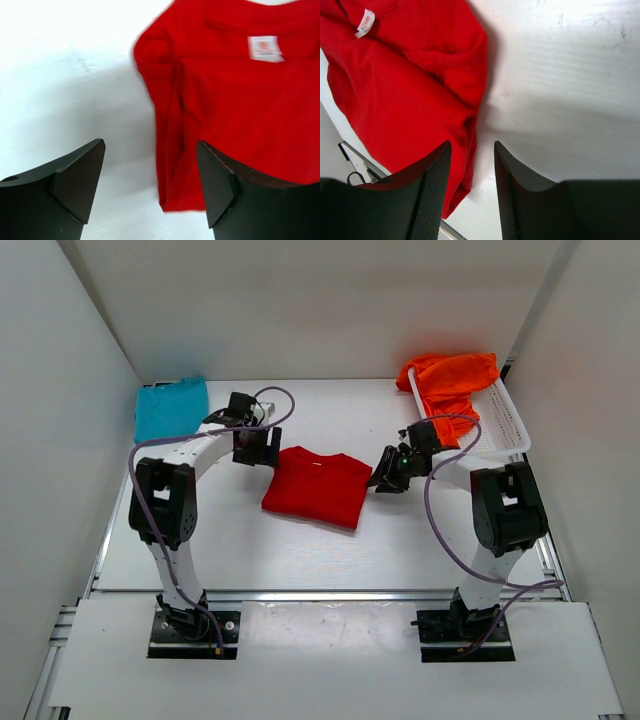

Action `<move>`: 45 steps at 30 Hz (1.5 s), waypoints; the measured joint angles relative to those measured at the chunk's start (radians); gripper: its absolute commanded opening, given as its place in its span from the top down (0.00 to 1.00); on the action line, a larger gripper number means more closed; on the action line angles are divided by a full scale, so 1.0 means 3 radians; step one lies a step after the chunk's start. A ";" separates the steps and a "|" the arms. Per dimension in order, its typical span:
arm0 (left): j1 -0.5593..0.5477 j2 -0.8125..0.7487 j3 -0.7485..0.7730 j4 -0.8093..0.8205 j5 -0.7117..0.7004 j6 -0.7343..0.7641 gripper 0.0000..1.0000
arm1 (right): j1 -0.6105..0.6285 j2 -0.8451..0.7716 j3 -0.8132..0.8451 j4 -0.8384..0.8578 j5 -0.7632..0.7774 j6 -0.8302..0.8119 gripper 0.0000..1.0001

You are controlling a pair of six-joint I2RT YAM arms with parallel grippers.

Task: Fold and stack the t-shirts

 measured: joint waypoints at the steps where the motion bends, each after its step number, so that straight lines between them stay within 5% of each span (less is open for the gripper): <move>1: 0.0010 -0.0070 -0.0024 -0.0014 0.0060 0.0000 0.06 | 0.0005 -0.0031 -0.0024 0.0008 -0.0001 0.0009 0.54; 11: -0.0242 -0.0024 -0.0108 0.0014 0.0258 -0.0011 0.01 | 0.0064 -0.0020 -0.0062 0.0056 -0.0011 0.0081 0.51; 21: -0.0084 0.0326 -0.0019 -0.0043 0.0525 0.0024 0.06 | 0.0130 0.0223 0.0079 0.0057 -0.0085 0.0097 0.54; 30: -0.0134 0.0347 -0.0206 0.0172 0.1017 -0.0003 0.44 | 0.0137 0.0282 0.0086 0.0128 -0.0181 0.0161 0.57; 32: -0.0131 0.0420 -0.0161 0.0165 0.1132 0.0003 0.76 | 0.0146 0.0289 0.0086 0.0144 -0.0189 0.0164 0.57; 35: -0.0130 0.0566 -0.0093 0.0126 0.1405 -0.0062 1.00 | 0.0151 0.0296 0.0086 0.0155 -0.0206 0.0165 0.57; 45: 0.0108 0.0645 0.0078 -0.0179 0.1573 -0.0074 1.00 | 0.0056 0.0155 -0.0019 0.0107 -0.0161 0.0127 0.55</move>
